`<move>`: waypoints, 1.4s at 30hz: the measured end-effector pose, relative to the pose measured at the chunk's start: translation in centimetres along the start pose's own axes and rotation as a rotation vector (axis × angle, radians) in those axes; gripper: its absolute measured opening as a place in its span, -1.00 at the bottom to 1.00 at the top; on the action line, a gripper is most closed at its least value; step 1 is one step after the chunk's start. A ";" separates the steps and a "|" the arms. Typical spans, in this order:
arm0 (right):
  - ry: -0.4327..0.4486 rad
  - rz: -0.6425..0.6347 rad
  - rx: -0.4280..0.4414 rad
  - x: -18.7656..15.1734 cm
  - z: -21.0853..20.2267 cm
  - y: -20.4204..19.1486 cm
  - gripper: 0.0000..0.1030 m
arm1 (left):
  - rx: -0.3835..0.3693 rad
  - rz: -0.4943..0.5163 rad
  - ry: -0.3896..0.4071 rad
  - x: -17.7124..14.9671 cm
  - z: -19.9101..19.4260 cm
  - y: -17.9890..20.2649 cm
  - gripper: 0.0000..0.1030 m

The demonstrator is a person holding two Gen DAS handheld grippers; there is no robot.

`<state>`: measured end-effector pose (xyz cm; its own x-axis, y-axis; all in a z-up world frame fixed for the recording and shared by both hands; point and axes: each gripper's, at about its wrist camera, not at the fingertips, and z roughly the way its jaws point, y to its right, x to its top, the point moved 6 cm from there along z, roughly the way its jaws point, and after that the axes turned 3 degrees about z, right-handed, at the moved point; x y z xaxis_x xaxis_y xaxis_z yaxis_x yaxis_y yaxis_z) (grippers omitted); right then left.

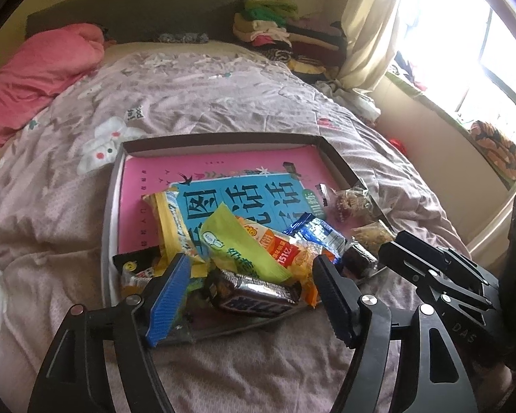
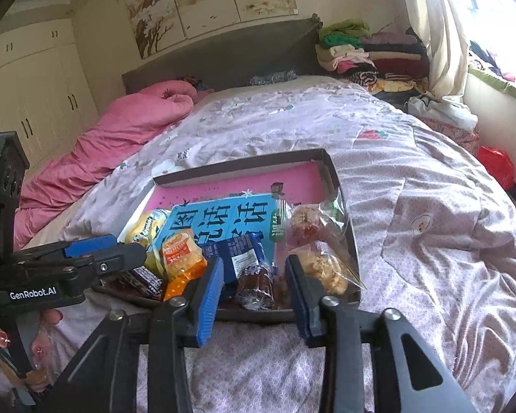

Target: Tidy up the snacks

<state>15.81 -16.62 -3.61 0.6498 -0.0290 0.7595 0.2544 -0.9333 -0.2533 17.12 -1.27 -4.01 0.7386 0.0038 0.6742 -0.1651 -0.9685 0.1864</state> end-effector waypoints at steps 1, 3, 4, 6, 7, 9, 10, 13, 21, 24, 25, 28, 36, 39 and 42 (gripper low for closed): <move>0.008 -0.003 -0.001 0.1 -0.2 -0.1 -0.13 | 0.005 -0.002 0.003 -0.1 -0.4 0.0 0.46; 0.028 -0.010 -0.007 0.2 -0.8 -0.3 -0.03 | 0.018 -0.006 0.004 -0.2 -0.9 -0.1 0.46; 0.037 -0.012 -0.007 0.3 -1.1 -0.4 0.04 | 0.023 -0.010 0.005 -0.3 -1.1 -0.2 0.47; 0.059 -0.017 -0.009 0.5 -1.7 -0.7 0.15 | 0.033 -0.023 0.010 -0.7 -1.7 -0.2 0.48; 0.067 -0.019 -0.013 0.6 -1.9 -0.7 0.23 | 0.038 -0.027 0.012 -0.9 -1.9 -0.2 0.51; 0.079 -0.023 -0.016 0.8 -2.3 -0.9 0.30 | 0.052 -0.031 0.011 -1.2 -2.4 -0.2 0.54; 0.084 -0.024 -0.020 0.8 -2.4 -0.9 0.33 | 0.058 -0.030 0.010 -1.4 -2.6 -0.1 0.54; 0.087 -0.026 -0.030 0.7 -2.8 -1.0 0.44 | 0.070 -0.031 0.004 -1.7 -2.8 -0.1 0.55; 0.072 -0.033 -0.037 -0.1 -3.8 -1.6 0.59 | 0.100 -0.069 -0.014 -3.2 -4.0 -0.7 0.57; 0.056 -0.042 -0.042 -0.8 -4.2 -1.8 0.66 | 0.103 -0.075 -0.024 -4.1 -4.4 -0.6 0.57; 0.050 -0.043 -0.043 -1.0 -4.2 -1.9 0.69 | 0.103 -0.077 -0.029 -4.5 -4.6 -0.6 0.57; 0.037 -0.048 -0.051 -1.8 -4.7 -2.0 0.72 | 0.105 -0.077 -0.042 -5.6 -5.0 -0.3 0.57; -0.015 -0.041 -0.093 -3.7 -5.4 -2.1 0.76 | 0.114 -0.095 -0.076 -8.0 -5.7 -0.1 0.57; -0.027 -0.055 -0.116 -4.3 -5.8 -2.3 0.77 | 0.126 -0.099 -0.079 -8.5 -6.0 -0.1 0.57; -0.046 -0.054 -0.114 -4.8 -5.9 -2.3 0.80 | 0.130 -0.102 -0.081 -8.7 -6.2 -0.1 0.57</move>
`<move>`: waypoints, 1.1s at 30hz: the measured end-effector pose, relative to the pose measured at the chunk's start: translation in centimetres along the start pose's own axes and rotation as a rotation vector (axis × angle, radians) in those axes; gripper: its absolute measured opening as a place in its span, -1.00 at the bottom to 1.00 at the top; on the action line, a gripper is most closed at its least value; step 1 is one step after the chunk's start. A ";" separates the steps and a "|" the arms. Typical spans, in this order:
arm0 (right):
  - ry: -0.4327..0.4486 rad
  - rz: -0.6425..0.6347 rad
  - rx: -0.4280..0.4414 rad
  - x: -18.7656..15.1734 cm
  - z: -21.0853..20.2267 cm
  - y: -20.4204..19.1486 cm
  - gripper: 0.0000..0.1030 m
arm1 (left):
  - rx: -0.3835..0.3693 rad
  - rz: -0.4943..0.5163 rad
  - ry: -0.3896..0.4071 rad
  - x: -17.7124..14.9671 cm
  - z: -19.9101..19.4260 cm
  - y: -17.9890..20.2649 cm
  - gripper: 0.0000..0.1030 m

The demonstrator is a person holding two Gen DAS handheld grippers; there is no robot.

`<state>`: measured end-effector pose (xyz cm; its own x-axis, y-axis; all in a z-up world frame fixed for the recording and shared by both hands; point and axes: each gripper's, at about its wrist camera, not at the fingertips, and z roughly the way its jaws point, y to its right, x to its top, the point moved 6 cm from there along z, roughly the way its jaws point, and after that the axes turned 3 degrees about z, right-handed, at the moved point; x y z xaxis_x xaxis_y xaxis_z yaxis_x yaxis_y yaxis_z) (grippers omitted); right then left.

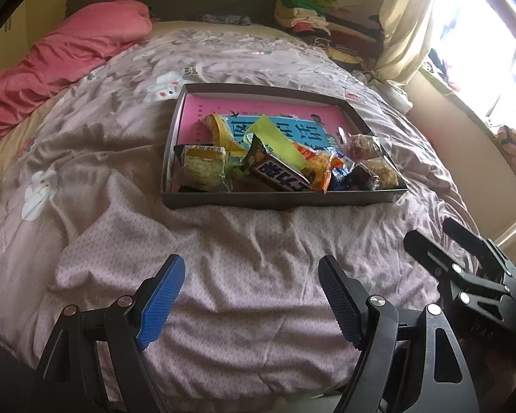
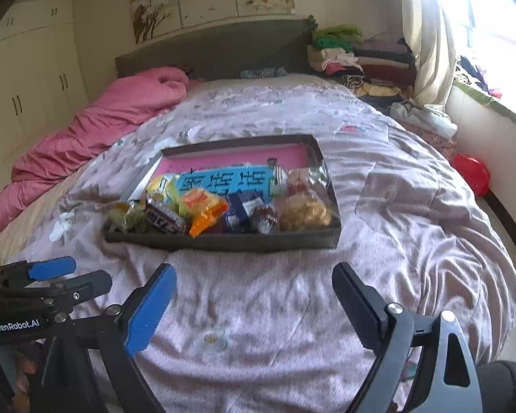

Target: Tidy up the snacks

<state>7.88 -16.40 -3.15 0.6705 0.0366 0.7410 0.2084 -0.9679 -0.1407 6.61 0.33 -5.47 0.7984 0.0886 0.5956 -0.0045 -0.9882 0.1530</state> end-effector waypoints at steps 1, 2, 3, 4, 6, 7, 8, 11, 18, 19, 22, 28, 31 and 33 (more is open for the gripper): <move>-0.007 0.000 0.002 -0.2 0.0 0.0 0.80 | 0.000 0.000 0.000 0.0 0.0 0.0 0.57; -0.014 -0.002 0.004 -0.4 0.0 -0.1 0.80 | 0.000 0.000 -0.001 -0.1 -0.1 0.0 0.57; -0.023 -0.007 0.003 -0.6 0.0 -0.2 0.80 | 0.001 0.000 -0.003 -0.2 -0.1 0.0 0.57; -0.026 -0.012 0.004 -0.7 -0.1 -0.4 0.80 | 0.000 0.001 -0.003 -0.2 -0.1 0.1 0.57; -0.033 -0.022 0.007 -1.0 -0.2 -0.7 0.80 | 0.002 0.006 -0.006 -0.3 -0.1 0.2 0.57; -0.034 -0.025 0.009 -1.1 -0.3 -0.8 0.80 | 0.003 0.007 -0.006 -0.4 -0.2 0.3 0.57; -0.036 -0.027 0.011 -1.2 -0.4 -0.9 0.80 | 0.003 0.009 -0.005 -0.4 -0.2 0.3 0.57; -0.035 -0.037 0.013 -1.4 -0.6 -1.1 0.80 | 0.006 0.012 -0.002 -0.4 -0.2 0.2 0.57; -0.024 -0.033 0.016 -1.3 -0.9 -1.1 0.80 | 0.013 0.015 0.003 -0.4 -0.4 0.3 0.57; -0.022 -0.033 0.017 -1.3 -1.0 -1.1 0.80 | 0.013 0.016 0.004 -0.5 -0.4 0.3 0.57; -0.018 -0.032 0.026 -1.3 -1.2 -1.1 0.80 | 0.014 0.016 0.007 -0.5 -0.6 0.3 0.57; -0.008 -0.030 0.030 -1.0 -1.5 -1.1 0.83 | 0.016 0.015 0.010 -0.5 -0.7 0.2 0.57; -0.003 -0.025 0.029 -0.9 -1.6 -0.9 0.83 | 0.016 0.012 0.017 -0.3 -0.9 0.1 0.57; 0.005 -0.017 0.029 -0.8 -1.8 -0.8 0.83 | 0.015 0.010 0.020 -0.3 -1.0 0.1 0.57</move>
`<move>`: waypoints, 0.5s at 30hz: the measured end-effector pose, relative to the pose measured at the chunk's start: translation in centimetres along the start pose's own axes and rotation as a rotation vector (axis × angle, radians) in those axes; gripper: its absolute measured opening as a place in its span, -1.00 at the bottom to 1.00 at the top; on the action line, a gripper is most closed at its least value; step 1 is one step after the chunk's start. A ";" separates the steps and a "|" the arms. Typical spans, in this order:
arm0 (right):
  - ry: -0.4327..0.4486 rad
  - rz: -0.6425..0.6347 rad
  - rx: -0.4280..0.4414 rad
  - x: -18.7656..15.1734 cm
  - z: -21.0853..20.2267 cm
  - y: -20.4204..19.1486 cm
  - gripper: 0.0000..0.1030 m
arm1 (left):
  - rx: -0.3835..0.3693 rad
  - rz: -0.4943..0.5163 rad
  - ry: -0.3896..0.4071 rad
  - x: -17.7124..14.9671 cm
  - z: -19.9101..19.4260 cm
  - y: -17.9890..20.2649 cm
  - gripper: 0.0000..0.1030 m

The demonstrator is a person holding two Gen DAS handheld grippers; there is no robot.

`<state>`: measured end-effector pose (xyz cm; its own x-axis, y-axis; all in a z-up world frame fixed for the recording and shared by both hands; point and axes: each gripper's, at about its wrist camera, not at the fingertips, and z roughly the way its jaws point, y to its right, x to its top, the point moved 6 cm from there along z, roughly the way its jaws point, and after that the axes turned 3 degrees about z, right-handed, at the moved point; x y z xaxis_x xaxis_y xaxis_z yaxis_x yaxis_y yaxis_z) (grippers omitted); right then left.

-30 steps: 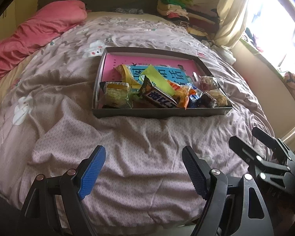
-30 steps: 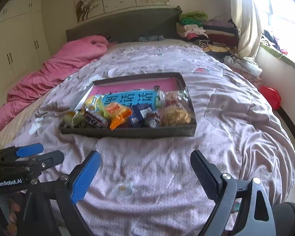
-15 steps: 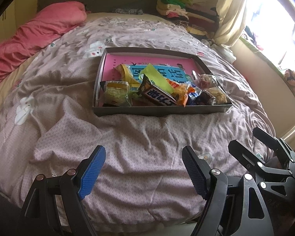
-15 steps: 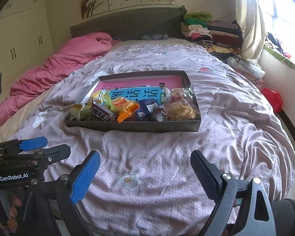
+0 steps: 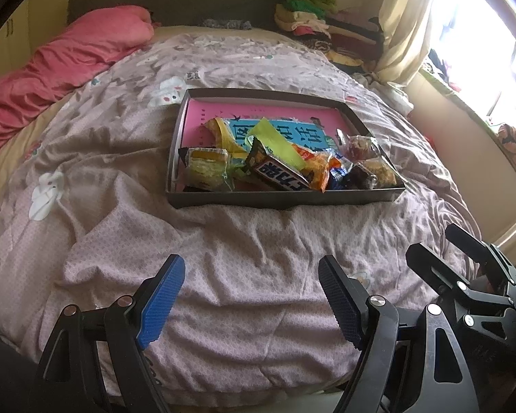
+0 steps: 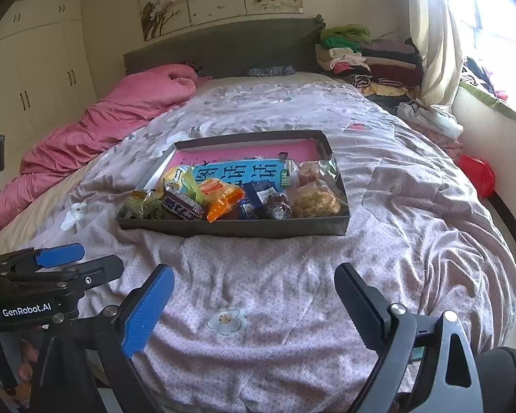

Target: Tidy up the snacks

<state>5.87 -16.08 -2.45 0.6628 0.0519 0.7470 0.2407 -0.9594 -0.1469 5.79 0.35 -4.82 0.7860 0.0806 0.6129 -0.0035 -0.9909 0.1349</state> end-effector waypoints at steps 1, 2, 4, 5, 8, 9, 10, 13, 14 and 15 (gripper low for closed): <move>0.002 0.002 -0.001 0.0 0.0 0.1 0.83 | 0.001 0.000 0.001 0.0 0.0 0.0 0.57; 0.005 0.005 -0.002 0.1 0.0 0.2 0.83 | 0.001 0.000 0.002 0.0 0.0 0.0 0.57; 0.008 0.008 -0.001 0.1 0.0 0.2 0.83 | 0.002 0.001 0.001 0.0 0.0 0.0 0.57; 0.008 0.010 -0.001 0.2 0.0 0.3 0.83 | 0.001 0.001 0.001 0.0 0.0 0.0 0.57; 0.009 0.010 -0.002 0.2 0.1 0.3 0.83 | 0.000 0.000 0.001 0.0 0.0 0.1 0.57; 0.010 0.008 -0.003 0.2 0.1 0.3 0.83 | 0.001 0.000 0.001 0.0 0.0 0.1 0.57; 0.010 0.008 -0.003 0.2 0.0 0.4 0.83 | 0.001 0.000 0.002 0.0 0.0 0.1 0.57; 0.014 0.008 -0.007 0.3 0.0 0.4 0.83 | 0.002 0.001 0.001 0.0 -0.1 0.1 0.57; 0.015 0.008 -0.008 0.3 0.0 0.4 0.83 | 0.002 0.001 0.001 0.0 0.0 0.1 0.57; 0.015 0.010 -0.009 0.4 0.0 0.5 0.83 | 0.001 0.000 0.001 0.0 0.0 0.1 0.57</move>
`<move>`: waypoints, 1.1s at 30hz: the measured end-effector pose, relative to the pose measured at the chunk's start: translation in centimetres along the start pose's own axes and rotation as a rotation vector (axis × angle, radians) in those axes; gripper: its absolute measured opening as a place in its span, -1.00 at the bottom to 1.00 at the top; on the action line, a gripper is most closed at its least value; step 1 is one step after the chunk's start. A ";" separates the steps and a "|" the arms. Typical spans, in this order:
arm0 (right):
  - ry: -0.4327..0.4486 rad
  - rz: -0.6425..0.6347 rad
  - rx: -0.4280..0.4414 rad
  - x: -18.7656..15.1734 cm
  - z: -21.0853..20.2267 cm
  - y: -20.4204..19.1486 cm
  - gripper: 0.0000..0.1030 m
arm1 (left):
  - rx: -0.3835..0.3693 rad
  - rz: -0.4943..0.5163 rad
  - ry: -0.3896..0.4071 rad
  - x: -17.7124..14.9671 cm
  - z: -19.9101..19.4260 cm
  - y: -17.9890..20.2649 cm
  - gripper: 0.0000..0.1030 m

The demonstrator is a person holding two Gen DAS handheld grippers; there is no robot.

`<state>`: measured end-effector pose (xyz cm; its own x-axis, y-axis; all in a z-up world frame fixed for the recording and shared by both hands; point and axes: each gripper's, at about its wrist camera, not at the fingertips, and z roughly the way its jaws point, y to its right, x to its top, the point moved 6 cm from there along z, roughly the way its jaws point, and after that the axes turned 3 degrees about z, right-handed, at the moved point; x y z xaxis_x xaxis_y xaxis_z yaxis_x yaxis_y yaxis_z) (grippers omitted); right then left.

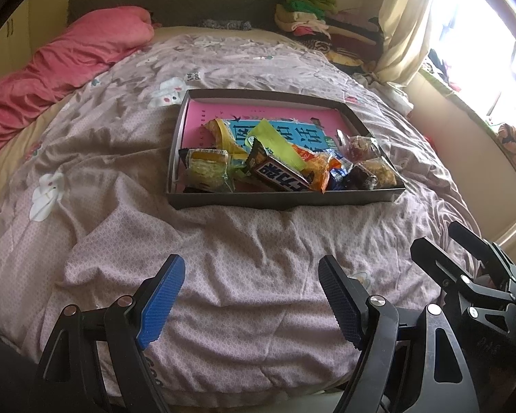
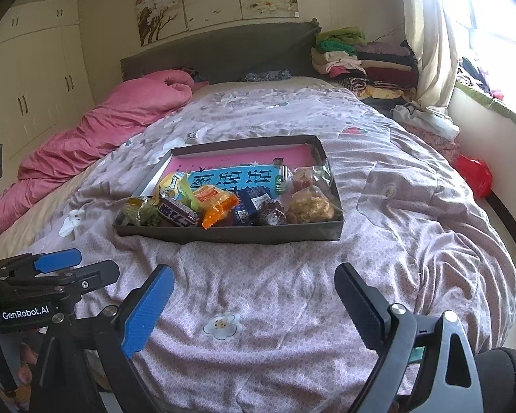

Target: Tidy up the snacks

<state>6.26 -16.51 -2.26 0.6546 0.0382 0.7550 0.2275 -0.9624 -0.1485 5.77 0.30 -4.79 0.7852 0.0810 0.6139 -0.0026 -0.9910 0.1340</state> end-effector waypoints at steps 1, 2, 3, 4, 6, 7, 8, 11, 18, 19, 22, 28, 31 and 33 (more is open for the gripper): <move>0.001 0.001 -0.001 0.0 0.0 0.0 0.83 | 0.001 -0.001 0.002 0.0 -0.1 0.0 0.57; 0.001 0.001 -0.001 0.0 0.0 0.1 0.83 | 0.001 0.000 0.002 0.0 0.0 0.0 0.57; 0.001 0.002 -0.002 0.0 0.0 0.1 0.83 | 0.002 -0.001 0.001 0.0 0.0 0.0 0.57; 0.000 0.002 -0.002 0.0 0.0 0.1 0.83 | 0.002 -0.001 0.001 0.0 0.0 0.0 0.57; -0.001 0.001 -0.002 0.0 0.1 0.1 0.83 | 0.001 -0.001 0.001 0.0 0.0 0.0 0.57; 0.000 0.001 -0.001 0.0 0.0 0.1 0.83 | 0.002 -0.001 0.002 0.0 0.0 0.0 0.57; 0.000 0.001 -0.002 0.0 0.1 0.1 0.83 | 0.003 -0.002 0.003 0.1 -0.1 0.0 0.57; 0.000 0.002 -0.002 0.0 0.1 0.1 0.83 | 0.004 -0.003 0.004 0.1 -0.1 -0.2 0.57; 0.002 0.000 -0.003 0.0 0.1 0.1 0.83 | -0.002 0.002 0.018 0.2 -0.4 -0.2 0.57; 0.001 -0.001 -0.004 0.0 0.0 0.1 0.83 | -0.001 0.004 0.018 0.3 -0.4 -0.1 0.57; 0.002 -0.003 -0.005 -0.1 0.1 0.2 0.83 | 0.002 0.010 0.015 0.2 -0.4 0.0 0.57; 0.001 -0.002 -0.006 -0.1 0.1 0.2 0.83 | 0.001 0.005 0.009 0.2 -0.3 0.0 0.57; -0.003 -0.003 -0.007 -0.2 0.2 0.2 0.83 | 0.009 0.006 0.009 0.2 -0.2 0.0 0.57; -0.005 -0.003 -0.006 -0.2 0.3 0.3 0.83 | 0.020 0.003 0.006 0.2 -0.1 -0.1 0.57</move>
<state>6.37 -16.77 -2.65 0.6572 0.0421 0.7525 0.2251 -0.9638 -0.1426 5.85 0.43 -4.66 0.7816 0.0788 0.6188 0.0080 -0.9932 0.1164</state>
